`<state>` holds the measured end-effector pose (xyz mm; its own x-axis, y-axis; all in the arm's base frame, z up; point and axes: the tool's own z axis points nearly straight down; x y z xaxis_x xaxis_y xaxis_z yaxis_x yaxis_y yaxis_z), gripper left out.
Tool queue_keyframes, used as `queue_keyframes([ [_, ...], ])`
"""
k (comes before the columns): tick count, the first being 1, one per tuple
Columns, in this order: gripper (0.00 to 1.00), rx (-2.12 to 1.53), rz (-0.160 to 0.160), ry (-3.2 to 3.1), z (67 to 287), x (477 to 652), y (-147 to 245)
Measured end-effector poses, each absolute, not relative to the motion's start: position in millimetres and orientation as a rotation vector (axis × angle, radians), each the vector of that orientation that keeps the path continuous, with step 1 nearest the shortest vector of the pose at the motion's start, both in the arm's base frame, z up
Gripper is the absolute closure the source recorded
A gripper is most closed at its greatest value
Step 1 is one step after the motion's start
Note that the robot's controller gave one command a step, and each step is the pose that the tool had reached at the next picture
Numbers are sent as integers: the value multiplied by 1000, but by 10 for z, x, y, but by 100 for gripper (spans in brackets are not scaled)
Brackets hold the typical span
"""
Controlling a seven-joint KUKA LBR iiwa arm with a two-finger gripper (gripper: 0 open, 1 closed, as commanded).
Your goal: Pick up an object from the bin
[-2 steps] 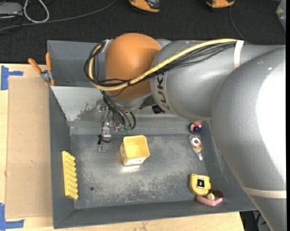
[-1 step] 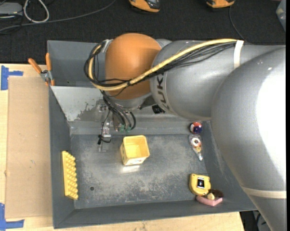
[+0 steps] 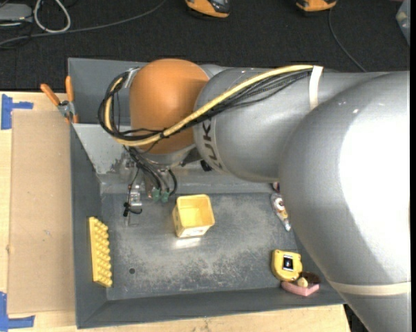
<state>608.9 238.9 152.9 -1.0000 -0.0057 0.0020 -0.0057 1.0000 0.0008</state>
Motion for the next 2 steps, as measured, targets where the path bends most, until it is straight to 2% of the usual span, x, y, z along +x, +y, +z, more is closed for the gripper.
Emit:
queue_keyframes([
  [1, 0, -6, -5, -3142, 1441, 6018, 2467],
  [2, 0, 246, -5, -3134, 1348, 6055, 2392],
])
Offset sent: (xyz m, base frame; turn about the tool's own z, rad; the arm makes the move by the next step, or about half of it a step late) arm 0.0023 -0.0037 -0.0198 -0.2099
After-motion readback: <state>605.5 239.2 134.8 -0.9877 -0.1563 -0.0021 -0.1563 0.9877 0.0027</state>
